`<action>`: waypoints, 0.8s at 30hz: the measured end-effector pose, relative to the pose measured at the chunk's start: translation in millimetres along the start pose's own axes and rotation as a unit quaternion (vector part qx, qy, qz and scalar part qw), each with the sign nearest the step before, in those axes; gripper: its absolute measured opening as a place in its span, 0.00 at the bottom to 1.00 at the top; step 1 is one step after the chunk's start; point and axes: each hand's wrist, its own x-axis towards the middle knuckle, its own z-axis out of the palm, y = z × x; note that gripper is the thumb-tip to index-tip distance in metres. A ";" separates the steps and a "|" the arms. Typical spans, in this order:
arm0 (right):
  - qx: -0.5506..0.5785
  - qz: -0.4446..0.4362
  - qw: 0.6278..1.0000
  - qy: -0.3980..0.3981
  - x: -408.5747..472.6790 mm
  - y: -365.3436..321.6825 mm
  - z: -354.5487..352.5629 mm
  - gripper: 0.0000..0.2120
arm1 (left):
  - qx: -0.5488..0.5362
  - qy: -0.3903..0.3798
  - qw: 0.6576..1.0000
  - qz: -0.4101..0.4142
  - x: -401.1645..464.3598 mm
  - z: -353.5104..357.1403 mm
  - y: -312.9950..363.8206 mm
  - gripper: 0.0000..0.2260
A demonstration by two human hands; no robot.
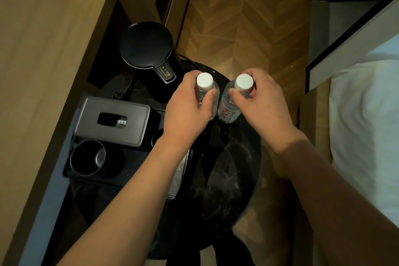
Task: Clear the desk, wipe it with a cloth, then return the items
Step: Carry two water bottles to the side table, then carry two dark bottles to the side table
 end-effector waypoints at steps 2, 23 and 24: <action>-0.024 0.012 0.999 -0.024 -3.9 -2.6 -6.0 0.23 | 0.005 -0.018 1.000 -0.017 -4.3 -5.2 4.0 0.22; -0.022 -0.377 0.918 -0.121 -123.2 -160.8 79.4 0.23 | 0.081 0.286 0.946 -0.132 -170.1 -180.5 -52.0 0.15; -0.018 -0.390 0.911 -0.135 -132.5 -170.6 88.4 0.23 | 0.092 0.298 0.939 -0.144 -184.0 -189.8 -58.0 0.15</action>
